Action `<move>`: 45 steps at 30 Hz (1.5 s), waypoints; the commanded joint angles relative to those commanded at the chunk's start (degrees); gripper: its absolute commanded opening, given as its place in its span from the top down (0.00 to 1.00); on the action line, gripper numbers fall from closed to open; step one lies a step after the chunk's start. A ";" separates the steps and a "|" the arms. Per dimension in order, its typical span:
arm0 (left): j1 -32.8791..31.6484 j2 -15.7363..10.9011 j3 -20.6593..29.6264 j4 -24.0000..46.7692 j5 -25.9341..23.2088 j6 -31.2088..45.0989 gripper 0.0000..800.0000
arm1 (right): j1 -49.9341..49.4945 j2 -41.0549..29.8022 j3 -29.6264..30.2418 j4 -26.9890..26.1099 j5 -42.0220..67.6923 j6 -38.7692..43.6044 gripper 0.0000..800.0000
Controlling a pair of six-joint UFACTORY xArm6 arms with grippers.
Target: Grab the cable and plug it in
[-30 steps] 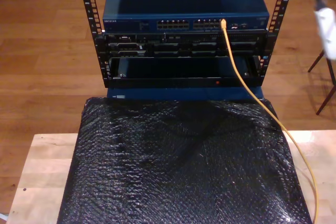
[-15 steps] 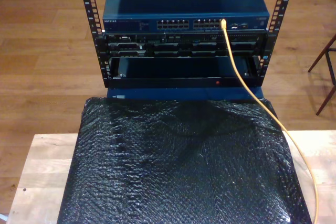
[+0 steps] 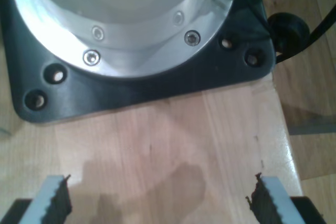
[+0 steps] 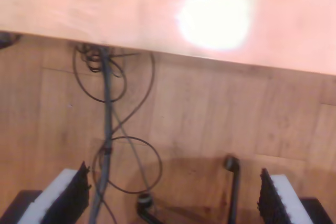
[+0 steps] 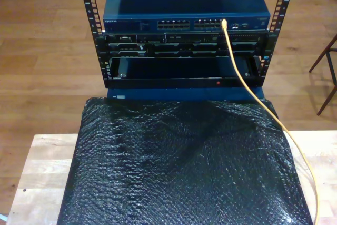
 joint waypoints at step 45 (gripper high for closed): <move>0.00 0.00 0.00 0.00 -0.09 0.00 0.00 | -16.18 -6.59 32.09 -5.01 -19.69 -12.84 0.00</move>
